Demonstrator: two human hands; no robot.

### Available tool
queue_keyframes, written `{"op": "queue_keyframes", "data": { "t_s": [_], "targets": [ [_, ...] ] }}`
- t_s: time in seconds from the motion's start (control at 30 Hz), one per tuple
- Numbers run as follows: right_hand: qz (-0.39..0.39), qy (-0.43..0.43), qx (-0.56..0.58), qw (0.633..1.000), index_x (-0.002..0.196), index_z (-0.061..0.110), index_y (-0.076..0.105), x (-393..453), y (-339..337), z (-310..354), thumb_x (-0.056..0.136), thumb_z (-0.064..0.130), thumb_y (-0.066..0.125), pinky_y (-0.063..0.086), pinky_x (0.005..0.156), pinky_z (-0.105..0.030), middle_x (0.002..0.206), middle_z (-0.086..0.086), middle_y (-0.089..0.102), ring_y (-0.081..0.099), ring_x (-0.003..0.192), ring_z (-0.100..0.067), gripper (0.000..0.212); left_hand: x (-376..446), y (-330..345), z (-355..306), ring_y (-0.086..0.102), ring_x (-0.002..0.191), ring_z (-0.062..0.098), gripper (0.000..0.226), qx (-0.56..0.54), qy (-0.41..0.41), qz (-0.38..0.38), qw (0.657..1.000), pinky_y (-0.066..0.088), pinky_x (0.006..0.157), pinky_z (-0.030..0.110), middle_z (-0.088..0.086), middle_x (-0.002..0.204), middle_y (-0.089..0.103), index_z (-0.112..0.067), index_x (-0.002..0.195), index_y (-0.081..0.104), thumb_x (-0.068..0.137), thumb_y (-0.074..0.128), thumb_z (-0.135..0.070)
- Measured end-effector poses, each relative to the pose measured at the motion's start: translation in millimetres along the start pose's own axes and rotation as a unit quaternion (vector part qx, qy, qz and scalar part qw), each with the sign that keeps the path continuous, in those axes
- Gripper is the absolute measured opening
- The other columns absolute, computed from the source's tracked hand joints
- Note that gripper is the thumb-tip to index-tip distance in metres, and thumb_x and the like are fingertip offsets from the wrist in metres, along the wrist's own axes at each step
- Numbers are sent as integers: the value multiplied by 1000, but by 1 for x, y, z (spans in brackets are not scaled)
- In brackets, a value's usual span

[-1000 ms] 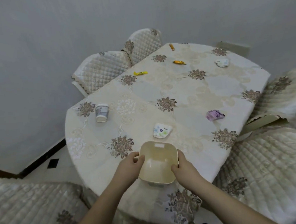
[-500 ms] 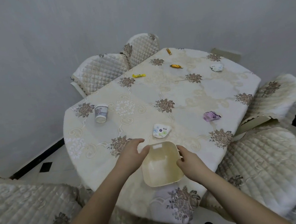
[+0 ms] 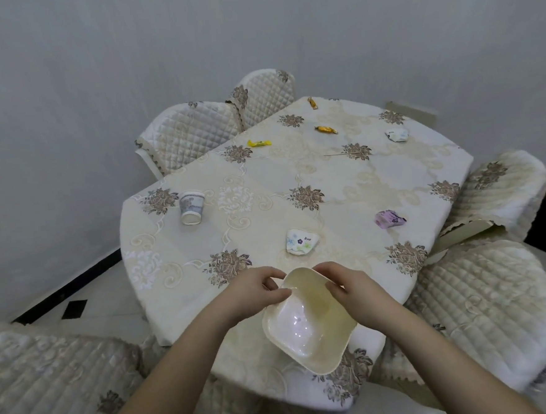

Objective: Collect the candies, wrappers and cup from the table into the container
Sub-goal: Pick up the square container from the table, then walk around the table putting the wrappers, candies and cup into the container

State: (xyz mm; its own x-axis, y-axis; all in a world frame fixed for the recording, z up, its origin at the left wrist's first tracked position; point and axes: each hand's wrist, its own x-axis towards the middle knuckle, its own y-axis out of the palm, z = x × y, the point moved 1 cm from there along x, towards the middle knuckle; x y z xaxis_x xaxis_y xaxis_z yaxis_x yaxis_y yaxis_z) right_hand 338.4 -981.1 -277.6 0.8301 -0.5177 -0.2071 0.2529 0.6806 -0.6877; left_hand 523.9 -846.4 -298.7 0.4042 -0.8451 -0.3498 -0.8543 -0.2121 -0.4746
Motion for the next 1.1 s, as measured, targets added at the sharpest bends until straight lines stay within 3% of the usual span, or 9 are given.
{"op": "queue_keyframes", "data": {
  "t_s": [0.17, 0.3, 0.43, 0.53, 0.6, 0.67, 0.8, 0.93, 1.1],
  "targets": [
    [-63, 10, 74, 995, 111, 42, 59, -2, -1, 0, 95, 25, 52, 48, 90, -20, 110, 24, 65, 57, 102, 10, 24, -6, 0, 3, 56, 56, -8, 27, -42, 4, -47, 998, 40, 54, 8, -19, 62, 65, -27, 113, 73, 86, 71, -29],
    [-117, 38, 95, 988, 109, 44, 56, -8, -19, -12, 94, 22, 55, 41, 77, -2, 113, 29, 60, 55, 99, 16, 26, -7, -7, 11, 57, 53, -9, 27, -77, -9, -137, 988, 41, 55, 8, -10, 66, 62, -19, 112, 74, 85, 74, -24],
    [-129, 74, 99, 984, 112, 41, 57, -7, -34, -33, 94, 26, 54, 42, 83, -20, 114, 25, 61, 58, 105, 3, 23, -5, -19, 18, 55, 51, -8, 29, -100, -20, -188, 977, 41, 56, 8, -9, 63, 57, -13, 113, 75, 85, 74, -17],
    [-132, 81, 74, 985, 119, 36, 56, 4, -31, -45, 94, 30, 55, 38, 86, -24, 120, 18, 58, 55, 108, -3, 26, -5, -22, 23, 60, 61, 7, 33, -145, -41, -164, 975, 57, 75, 32, -3, 66, 58, -12, 120, 72, 86, 74, -12],
    [-120, 82, 46, 988, 126, 31, 53, 15, -27, -55, 94, 32, 54, 36, 89, -24, 125, 11, 53, 49, 111, -5, 33, -3, -21, 24, 63, 66, 17, 31, -195, -58, -147, 968, 61, 76, 41, -2, 65, 62, -11, 118, 73, 88, 72, -8],
    [-101, 81, 28, 991, 131, 28, 50, 29, -23, -63, 94, 32, 54, 34, 94, -24, 131, 7, 50, 46, 116, -7, 38, -3, -20, 23, 66, 65, 14, 25, -230, -76, -145, 959, 60, 62, 30, 0, 67, 65, -10, 114, 75, 90, 68, -5],
    [-61, 75, 10, 995, 136, 24, 46, 64, -19, -76, 95, 31, 52, 33, 95, -23, 137, 0, 49, 46, 123, -13, 43, -2, -17, 20, 68, 67, 14, 25, -266, -102, -172, 943, 57, 60, 26, 10, 82, 68, -16, 112, 75, 92, 66, -4],
    [-37, 63, -13, 997, 138, 20, 45, 105, -18, -90, 94, 28, 52, 32, 104, -32, 139, -7, 48, 43, 128, -22, 45, 3, -9, 17, 64, 64, 11, 26, -266, -111, -220, 932, 61, 62, 28, -12, 57, 58, -24, 101, 77, 89, 68, -2],
    [-10, 100, -81, 992, 141, 20, 41, 156, -12, -111, 94, 32, 50, 33, 106, -42, 143, -11, 44, 37, 131, -33, 50, 9, 2, 14, 67, 58, 5, 19, -259, -136, -264, 919, 55, 54, 20, -12, 54, 63, -19, 101, 76, 90, 70, -4]
  ]
}}
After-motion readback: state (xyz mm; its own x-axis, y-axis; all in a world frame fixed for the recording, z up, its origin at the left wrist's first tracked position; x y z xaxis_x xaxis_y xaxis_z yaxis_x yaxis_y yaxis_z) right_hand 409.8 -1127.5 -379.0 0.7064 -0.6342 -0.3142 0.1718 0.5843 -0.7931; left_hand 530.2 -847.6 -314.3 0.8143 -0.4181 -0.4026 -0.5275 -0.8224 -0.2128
